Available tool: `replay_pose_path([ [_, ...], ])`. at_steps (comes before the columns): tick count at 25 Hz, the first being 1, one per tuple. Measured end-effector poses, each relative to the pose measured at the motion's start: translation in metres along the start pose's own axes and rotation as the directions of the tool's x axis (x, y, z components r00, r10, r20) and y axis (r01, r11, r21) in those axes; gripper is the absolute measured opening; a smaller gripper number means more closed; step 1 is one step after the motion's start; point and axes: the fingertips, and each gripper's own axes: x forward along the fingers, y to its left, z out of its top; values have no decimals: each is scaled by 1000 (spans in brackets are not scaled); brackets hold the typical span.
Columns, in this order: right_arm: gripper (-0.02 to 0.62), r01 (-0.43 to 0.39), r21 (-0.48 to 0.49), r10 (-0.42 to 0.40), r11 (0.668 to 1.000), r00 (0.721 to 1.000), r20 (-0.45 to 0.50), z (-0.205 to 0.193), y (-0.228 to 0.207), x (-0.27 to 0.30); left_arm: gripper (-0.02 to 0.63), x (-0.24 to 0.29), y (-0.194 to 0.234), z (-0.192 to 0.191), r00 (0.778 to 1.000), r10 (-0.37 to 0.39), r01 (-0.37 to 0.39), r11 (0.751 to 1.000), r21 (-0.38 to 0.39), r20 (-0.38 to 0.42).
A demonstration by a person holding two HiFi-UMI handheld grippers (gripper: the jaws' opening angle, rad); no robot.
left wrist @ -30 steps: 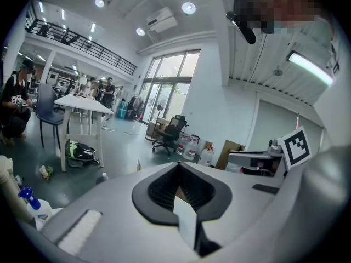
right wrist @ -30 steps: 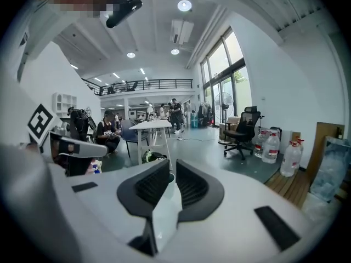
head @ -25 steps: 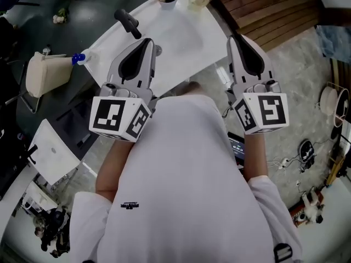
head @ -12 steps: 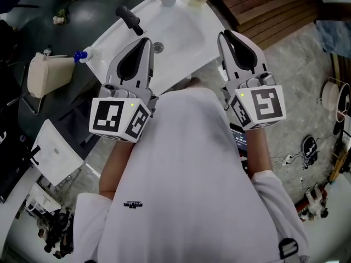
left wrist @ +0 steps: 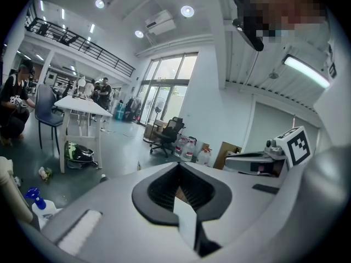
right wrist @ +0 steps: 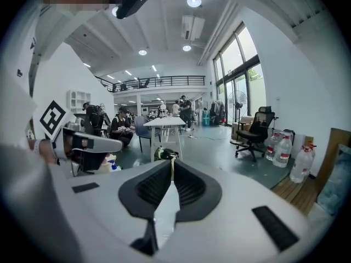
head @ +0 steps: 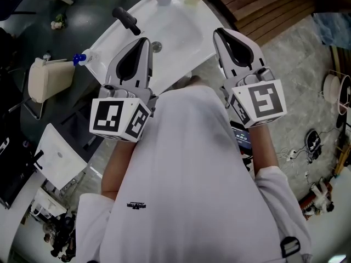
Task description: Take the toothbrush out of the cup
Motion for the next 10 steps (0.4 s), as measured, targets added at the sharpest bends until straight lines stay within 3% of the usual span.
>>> replay_pose_path([
  [10,12,6,12,-6,1000,1000,18,2,0,-1,5,2,-2,-4,1000,-3,3,1000,-19,0],
])
